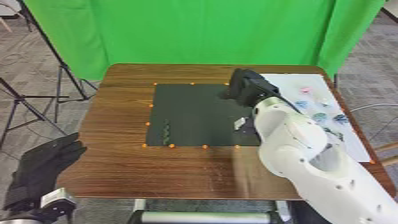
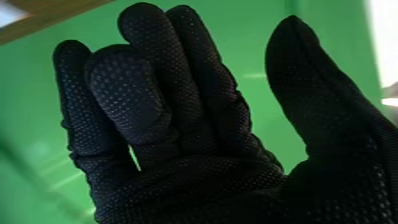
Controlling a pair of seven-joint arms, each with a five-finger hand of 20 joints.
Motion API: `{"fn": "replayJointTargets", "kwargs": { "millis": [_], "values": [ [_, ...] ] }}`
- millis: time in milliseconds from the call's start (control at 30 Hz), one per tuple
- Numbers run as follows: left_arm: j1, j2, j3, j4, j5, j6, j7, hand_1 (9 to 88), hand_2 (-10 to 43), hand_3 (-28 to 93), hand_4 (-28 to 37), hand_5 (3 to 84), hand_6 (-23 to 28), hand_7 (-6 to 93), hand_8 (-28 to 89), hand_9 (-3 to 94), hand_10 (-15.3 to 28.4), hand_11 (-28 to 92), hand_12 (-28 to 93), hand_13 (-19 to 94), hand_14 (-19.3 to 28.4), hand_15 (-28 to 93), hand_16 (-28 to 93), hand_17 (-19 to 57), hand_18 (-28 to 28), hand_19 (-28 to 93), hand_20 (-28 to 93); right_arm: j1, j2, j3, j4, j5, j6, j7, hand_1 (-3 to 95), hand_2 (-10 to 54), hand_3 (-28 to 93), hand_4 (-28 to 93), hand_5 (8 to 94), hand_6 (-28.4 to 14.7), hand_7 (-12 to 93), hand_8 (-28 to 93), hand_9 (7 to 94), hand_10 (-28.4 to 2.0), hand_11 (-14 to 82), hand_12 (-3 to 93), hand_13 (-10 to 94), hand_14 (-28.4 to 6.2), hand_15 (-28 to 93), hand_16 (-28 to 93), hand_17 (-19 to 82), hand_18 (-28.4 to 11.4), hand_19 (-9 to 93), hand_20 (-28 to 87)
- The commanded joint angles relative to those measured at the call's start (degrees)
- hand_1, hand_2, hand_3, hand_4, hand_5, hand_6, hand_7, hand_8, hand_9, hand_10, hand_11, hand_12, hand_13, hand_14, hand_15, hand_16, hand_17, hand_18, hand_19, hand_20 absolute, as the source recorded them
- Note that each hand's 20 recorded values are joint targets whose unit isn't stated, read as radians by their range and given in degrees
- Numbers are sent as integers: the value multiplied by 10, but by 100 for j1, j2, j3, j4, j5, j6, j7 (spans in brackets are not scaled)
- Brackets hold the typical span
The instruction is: Arrange flowers
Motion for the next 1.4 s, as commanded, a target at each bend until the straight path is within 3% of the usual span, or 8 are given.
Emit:
{"fn": "replayJointTargets", "kwargs": {
  "millis": [33,167,367,467,667,867,1033,1400],
  "values": [
    [26,-42,12,0,173,-194,-207,284,72,792,-168,504,158,151,-93,406,227,393,86,274,273,601,-134,-102,216,606,110,-2004,1021,1314,-19,-288,600,327,344,-12,768,-207,694,-90,292,-93,715,-213,344,190,695,-151,723,203,349,-269,920,-167],
    [21,-35,41,-5,163,-202,-204,283,72,792,-168,505,159,151,-93,406,227,393,86,274,273,601,-134,-102,216,606,110,-2289,1040,1738,23,-310,613,420,344,-12,772,-208,693,-89,303,-93,715,-209,374,199,698,-145,729,200,351,-265,926,-173],
    [-135,-34,95,8,239,-300,-342,284,72,792,-169,505,159,150,-93,406,228,393,86,274,273,601,-134,-102,216,606,112,-3108,747,3077,-206,-106,196,757,343,-12,772,-208,678,-98,294,-96,711,-212,379,198,709,-139,750,205,394,-255,931,-162],
    [-33,-30,36,-17,208,-238,-276,284,72,791,-170,505,158,150,-92,406,227,392,85,274,274,601,-134,-102,216,606,112,-3609,808,3507,-358,-177,213,728,342,-14,770,-207,677,-102,285,-96,711,-214,381,198,710,-139,752,208,399,-256,932,-156],
    [56,-47,52,-17,166,-221,-220,284,73,790,-169,505,159,151,-93,406,227,391,85,274,273,601,-134,-101,216,606,113,-3809,808,3688,-315,-189,317,859,342,-14,768,-206,672,-107,271,-92,709,-216,379,198,709,-141,751,209,398,-258,932,-151],
    [-174,-48,146,6,229,-302,-371,283,72,790,-169,504,159,150,-93,406,227,392,86,273,273,601,-134,-102,217,606,113,-3889,599,3865,-252,-349,178,963,344,-16,766,-206,671,-110,262,-89,709,-217,378,197,708,-142,752,210,398,-259,932,-152],
    [-152,-56,157,15,229,-321,-387,285,73,785,-169,504,158,148,-91,407,227,389,86,275,274,598,-134,-94,219,620,121,-3858,618,3950,-194,-517,210,989,350,-18,761,-207,674,-113,258,-87,709,-218,377,196,707,-146,749,209,393,-266,932,-158],
    [-173,-85,160,28,227,-373,-411,284,73,784,-168,504,158,147,-91,406,227,389,87,275,273,597,-132,-97,218,613,120,-4195,422,4222,-314,-100,-427,1210,361,-33,758,-208,654,-133,215,-82,689,-238,340,185,688,-162,735,204,401,-276,930,-196]
  ]
}}
